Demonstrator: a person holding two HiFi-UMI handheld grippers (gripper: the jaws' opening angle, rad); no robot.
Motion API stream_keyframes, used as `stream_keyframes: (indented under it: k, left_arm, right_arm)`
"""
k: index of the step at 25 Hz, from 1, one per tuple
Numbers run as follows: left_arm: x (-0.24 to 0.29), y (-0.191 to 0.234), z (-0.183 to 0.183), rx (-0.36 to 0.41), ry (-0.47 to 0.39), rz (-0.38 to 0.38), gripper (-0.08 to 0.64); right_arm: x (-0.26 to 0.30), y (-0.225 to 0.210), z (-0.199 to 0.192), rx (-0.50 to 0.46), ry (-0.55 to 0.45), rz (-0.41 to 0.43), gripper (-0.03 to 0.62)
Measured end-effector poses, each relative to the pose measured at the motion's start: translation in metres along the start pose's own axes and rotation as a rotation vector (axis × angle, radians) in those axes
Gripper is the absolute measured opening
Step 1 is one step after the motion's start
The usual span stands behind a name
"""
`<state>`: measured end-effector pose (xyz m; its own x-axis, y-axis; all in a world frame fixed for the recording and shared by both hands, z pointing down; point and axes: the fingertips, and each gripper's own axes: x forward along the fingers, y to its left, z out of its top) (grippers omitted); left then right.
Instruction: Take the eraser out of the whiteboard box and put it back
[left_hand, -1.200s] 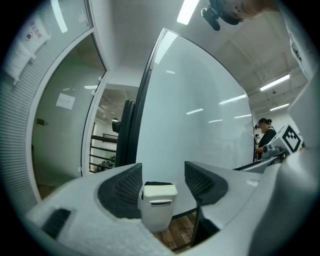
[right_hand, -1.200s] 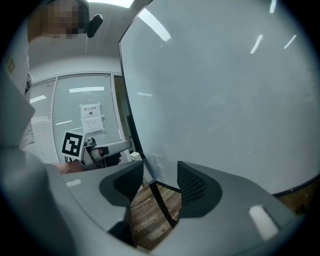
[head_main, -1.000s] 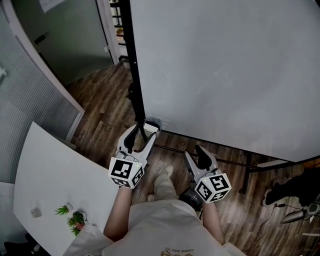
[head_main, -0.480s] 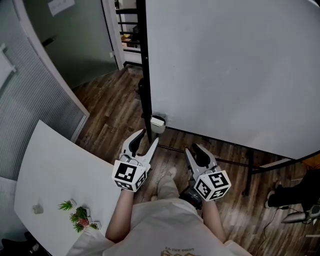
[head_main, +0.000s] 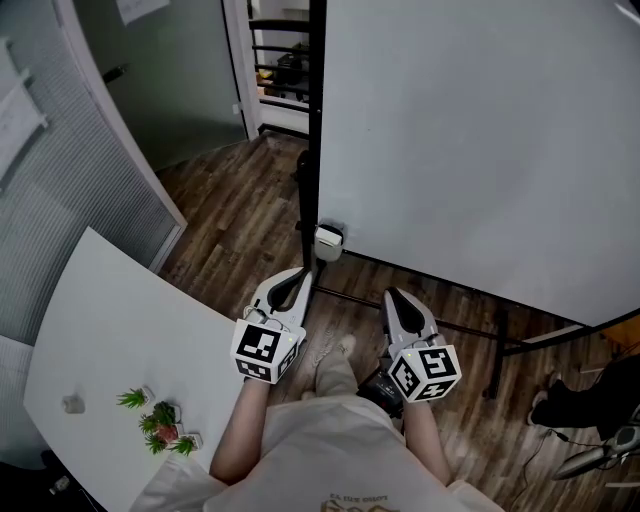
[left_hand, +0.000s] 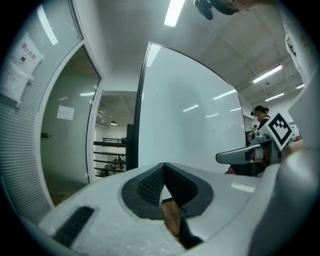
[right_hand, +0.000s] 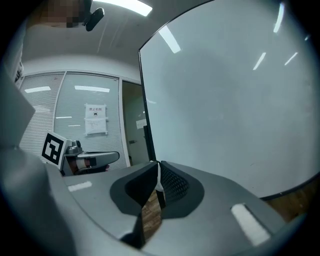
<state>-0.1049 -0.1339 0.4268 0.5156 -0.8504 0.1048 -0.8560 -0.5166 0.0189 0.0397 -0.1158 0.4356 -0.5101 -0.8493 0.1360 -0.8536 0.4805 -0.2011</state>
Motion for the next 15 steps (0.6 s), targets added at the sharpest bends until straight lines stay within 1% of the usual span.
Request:
stream_keyframes:
  k: [2, 9, 15]
  left_arm:
    - [-0.0033, 0.0017, -0.0015, -0.011, 0.008, 0.006, -0.002]
    - [-0.0084, 0.0091, -0.0040, -0.039, 0.020, 0.038, -0.002]
    - [-0.0089, 0.0090, -0.0060, -0.032, 0.041, 0.044, -0.002]
  right_arm:
    - [-0.0010, 0.0010, 0.0013, -0.014, -0.002, -0.012, 0.011]
    - [-0.0050, 0.0016, 0.0034, -0.022, -0.007, -0.022, 0.011]
    - [-0.0062, 0.0005, 0.0062, -0.028, -0.015, -0.032, 0.011]
